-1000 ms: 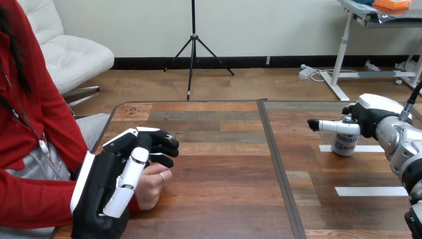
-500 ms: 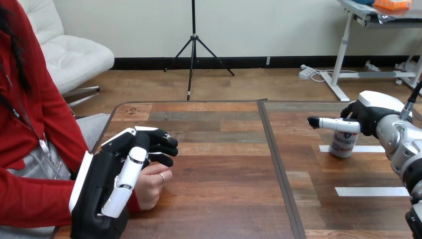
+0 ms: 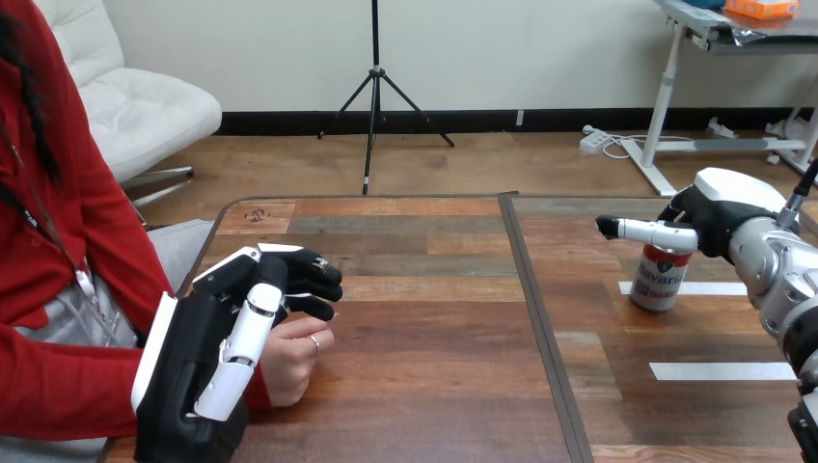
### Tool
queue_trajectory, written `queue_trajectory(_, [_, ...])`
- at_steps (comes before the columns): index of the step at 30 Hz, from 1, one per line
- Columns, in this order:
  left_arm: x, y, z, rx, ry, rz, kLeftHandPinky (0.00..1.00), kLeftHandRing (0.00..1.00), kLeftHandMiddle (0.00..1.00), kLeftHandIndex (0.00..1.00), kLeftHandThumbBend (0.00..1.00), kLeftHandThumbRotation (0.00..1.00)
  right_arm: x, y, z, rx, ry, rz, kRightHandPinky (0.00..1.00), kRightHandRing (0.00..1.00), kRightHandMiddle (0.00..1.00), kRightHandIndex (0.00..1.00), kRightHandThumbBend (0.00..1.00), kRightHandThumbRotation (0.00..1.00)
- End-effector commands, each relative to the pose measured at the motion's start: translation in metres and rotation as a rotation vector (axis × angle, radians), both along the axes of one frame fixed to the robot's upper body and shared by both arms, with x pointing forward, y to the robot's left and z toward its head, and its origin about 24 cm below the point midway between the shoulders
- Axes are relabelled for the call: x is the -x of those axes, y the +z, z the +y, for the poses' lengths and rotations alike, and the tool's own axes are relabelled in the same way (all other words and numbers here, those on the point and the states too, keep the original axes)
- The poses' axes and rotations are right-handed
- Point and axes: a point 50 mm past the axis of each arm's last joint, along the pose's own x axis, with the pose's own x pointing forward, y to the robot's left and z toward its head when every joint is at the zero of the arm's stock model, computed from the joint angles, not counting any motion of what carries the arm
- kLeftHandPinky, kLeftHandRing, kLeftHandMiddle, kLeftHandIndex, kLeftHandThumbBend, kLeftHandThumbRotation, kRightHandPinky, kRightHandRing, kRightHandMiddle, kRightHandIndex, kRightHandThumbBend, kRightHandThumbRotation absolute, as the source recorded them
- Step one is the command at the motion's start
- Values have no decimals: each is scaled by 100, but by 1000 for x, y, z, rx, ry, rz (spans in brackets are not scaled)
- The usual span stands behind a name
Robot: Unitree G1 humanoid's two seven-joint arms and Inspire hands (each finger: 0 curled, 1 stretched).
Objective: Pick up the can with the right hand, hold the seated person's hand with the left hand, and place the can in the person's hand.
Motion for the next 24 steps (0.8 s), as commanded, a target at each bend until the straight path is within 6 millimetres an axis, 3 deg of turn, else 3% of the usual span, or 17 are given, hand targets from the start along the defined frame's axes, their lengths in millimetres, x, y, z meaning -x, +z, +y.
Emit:
queue_trajectory(1, [-10, 13, 0, 1, -10, -73, 51, 57, 58, 53, 27, 71, -5, 4, 10, -20, 36, -18, 58, 66, 68, 63, 91, 100])
queue_trajectory(14, [-12, 14, 1, -10, -11, -86, 51, 57, 57, 52, 26, 72, -7, 8, 10, -35, 36, -58, 47, 48, 52, 50, 90, 100])
queue_trajectory(24, [-13, 14, 1, 0, -13, -84, 49, 56, 57, 51, 26, 72, -8, 13, 9, -41, 38, -85, 42, 42, 46, 46, 91, 100])
